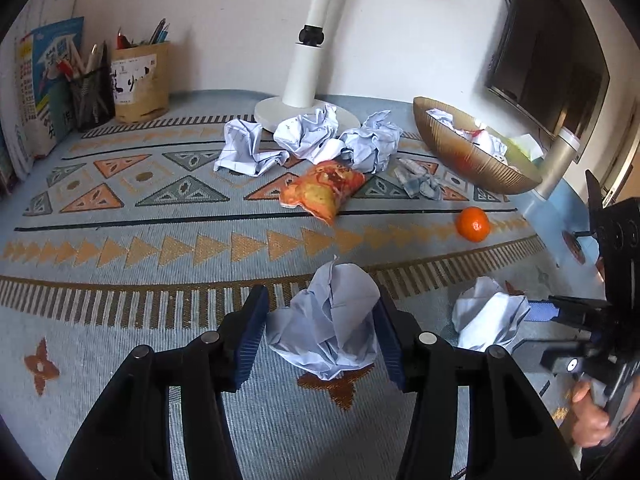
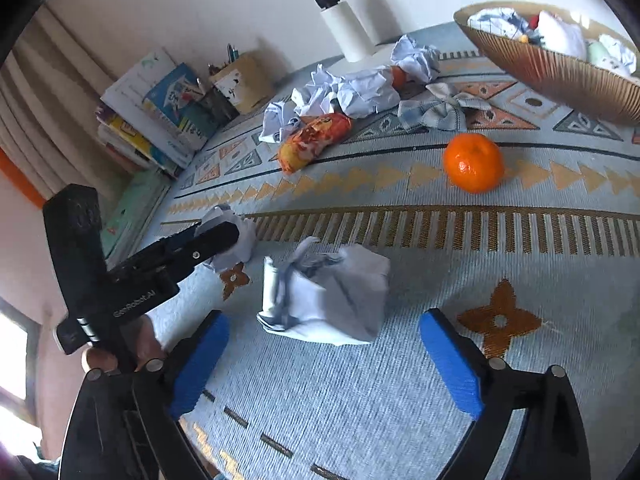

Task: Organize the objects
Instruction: 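Grasp a white paper ball with the left tool while the right tool grasps another, then carry both paper balls over the bowl and open both tools, then move both open tools back toward the rug, then grasp a grid paper ball with the left tool while the right tool grasps a white one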

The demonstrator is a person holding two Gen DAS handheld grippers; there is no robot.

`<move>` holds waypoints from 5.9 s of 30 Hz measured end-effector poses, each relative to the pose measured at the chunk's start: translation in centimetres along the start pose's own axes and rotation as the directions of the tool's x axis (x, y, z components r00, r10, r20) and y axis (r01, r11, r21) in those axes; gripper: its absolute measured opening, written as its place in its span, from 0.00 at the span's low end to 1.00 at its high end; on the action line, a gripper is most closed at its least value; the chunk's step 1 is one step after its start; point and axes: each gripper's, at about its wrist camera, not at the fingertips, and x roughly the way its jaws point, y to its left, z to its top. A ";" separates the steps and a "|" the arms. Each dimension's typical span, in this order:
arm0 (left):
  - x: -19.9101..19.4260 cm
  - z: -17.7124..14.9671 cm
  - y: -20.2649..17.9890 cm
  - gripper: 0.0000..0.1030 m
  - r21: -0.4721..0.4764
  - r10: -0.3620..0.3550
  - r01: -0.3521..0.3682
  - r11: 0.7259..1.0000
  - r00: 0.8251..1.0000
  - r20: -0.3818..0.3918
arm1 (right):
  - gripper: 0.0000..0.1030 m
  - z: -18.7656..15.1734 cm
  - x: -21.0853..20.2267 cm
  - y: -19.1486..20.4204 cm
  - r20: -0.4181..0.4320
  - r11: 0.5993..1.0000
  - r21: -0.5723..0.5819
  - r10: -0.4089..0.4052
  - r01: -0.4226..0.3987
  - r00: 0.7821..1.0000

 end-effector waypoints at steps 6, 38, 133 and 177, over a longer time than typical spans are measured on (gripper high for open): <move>0.4 0.0 -0.5 0.51 0.011 0.012 -0.012 1.000 1.000 -0.014 | 1.00 0.1 1.2 1.9 -0.002 0.992 -0.040 -0.117 0.117 0.993; -0.8 1.5 -1.5 0.48 0.013 0.016 -0.016 1.000 1.000 -0.018 | 0.56 0.3 -5.2 -1.2 0.232 0.989 0.086 -0.137 0.120 0.963; -1.2 4.9 4.6 0.99 -0.158 0.043 -0.028 0.987 0.995 0.092 | 1.00 8.1 -4.4 -1.8 0.229 0.934 -0.022 -0.343 0.357 0.911; -1.1 1.7 5.5 0.36 -0.260 -0.017 0.064 0.963 0.983 0.182 | 0.78 1.9 0.1 1.3 -0.032 0.989 -0.144 -0.017 0.012 0.999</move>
